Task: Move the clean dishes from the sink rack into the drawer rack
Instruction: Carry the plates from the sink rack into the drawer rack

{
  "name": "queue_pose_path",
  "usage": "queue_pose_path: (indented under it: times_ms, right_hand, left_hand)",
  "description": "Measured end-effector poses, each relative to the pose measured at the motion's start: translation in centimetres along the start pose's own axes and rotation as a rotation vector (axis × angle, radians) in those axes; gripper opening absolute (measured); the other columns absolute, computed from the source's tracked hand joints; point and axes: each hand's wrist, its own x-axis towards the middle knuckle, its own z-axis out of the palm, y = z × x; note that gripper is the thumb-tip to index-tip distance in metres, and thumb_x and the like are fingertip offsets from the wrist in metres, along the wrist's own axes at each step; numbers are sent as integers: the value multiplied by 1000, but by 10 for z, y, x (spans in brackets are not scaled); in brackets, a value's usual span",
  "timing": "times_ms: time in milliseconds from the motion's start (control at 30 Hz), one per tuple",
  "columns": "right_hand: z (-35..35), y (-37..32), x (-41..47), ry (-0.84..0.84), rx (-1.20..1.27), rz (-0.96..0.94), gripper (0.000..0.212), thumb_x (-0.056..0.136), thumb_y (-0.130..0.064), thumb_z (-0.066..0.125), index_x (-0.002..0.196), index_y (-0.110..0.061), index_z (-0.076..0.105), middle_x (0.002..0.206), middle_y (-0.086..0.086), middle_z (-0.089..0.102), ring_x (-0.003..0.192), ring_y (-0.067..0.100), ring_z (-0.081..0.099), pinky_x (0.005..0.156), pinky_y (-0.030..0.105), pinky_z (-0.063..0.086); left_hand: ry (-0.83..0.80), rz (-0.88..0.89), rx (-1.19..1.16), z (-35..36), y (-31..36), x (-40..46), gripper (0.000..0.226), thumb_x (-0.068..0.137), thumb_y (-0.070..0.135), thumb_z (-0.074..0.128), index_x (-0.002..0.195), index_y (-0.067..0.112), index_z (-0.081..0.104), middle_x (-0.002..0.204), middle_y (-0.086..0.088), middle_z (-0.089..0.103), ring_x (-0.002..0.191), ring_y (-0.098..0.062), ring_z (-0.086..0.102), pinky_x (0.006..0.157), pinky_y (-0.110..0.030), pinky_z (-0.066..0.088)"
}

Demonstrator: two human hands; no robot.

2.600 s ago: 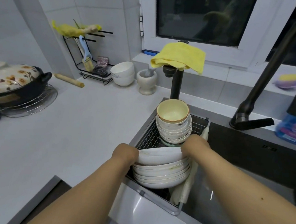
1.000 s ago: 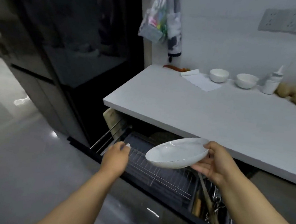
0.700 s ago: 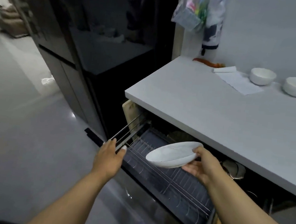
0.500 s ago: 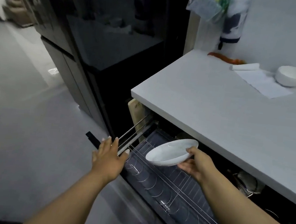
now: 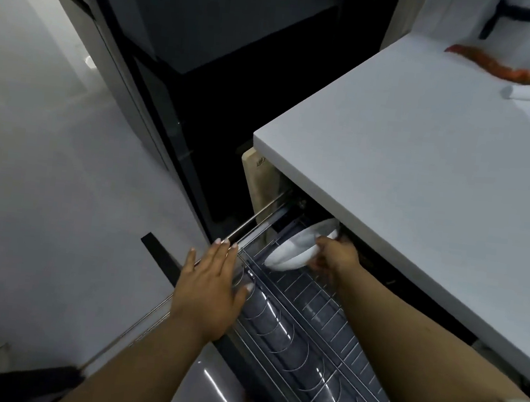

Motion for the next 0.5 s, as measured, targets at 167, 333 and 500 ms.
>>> queue_pose_path:
  times_ms: [167,333,500]
  right_hand:
    - [27,-11,18,33,-74,-16,34,87,-22,66,115,-4,56,90,16,62,78,33,63,79,44,56]
    - [49,-28,31,53,-221,-35,43,90,-31,61,123,-4,58,130,16,59,118,34,56,104,40,44]
    - [57,-44,38,94,-241,-76,38,95,-19,53,131,-8,49,138,14,48,130,31,43,109,36,34]
  left_hand:
    - [-2,-6,-45,3,-4,3,102,72,74,-24,154,20,3,162,-1,9,149,-16,3,121,-46,-1]
    - [-6,-6,-55,5,-6,3,87,83,68,3,153,18,15,159,-3,22,148,-17,16,121,-47,6]
    - [6,-6,-52,12,-10,4,82,87,66,19,147,14,35,149,-7,43,140,-22,36,117,-50,20]
